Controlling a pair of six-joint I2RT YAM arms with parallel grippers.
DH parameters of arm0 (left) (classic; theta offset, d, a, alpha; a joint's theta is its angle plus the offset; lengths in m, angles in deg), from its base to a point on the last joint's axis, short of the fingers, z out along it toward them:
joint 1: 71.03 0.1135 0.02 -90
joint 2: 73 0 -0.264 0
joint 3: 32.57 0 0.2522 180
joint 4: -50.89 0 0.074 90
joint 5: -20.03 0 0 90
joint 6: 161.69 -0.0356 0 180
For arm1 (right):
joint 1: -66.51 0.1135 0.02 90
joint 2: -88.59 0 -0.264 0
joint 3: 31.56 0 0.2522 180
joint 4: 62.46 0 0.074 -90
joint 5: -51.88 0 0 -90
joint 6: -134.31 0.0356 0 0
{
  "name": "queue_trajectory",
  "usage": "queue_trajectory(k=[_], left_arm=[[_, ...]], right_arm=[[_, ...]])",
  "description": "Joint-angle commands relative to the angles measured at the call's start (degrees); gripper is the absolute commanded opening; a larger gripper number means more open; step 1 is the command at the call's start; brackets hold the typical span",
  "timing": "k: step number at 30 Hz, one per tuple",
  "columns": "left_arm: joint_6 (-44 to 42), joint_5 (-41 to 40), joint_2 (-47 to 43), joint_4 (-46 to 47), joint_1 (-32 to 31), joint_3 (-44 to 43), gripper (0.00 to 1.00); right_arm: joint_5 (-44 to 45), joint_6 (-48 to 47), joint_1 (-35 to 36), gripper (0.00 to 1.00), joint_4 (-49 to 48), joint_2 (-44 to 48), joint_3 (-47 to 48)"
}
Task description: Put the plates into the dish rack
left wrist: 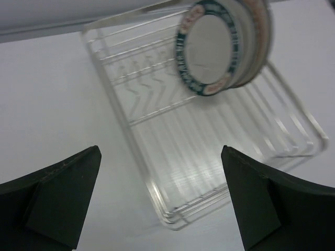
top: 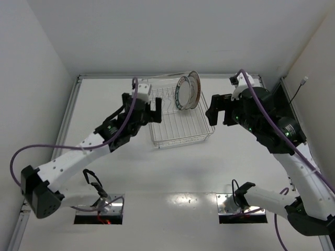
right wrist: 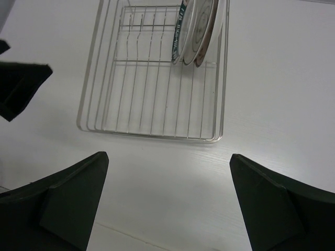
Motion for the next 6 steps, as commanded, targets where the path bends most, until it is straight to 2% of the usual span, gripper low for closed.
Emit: queue_trajectory(k=[1,5,6], left_arm=[[-5.42,-15.77,-7.84,5.58,0.22,12.82,0.99],[-8.31,-21.57,-12.96,7.62,-2.5,16.82,0.99],[-9.45,-25.59,-13.66,7.62,-4.68,17.35,0.99]], right_arm=[[1.41,1.4,0.01,1.0,-4.98,0.14,-2.51],[4.23,1.93,0.01,1.0,-4.28,-2.76,-6.74],[4.23,0.8,0.01,1.0,-3.67,-3.55,-7.27]])
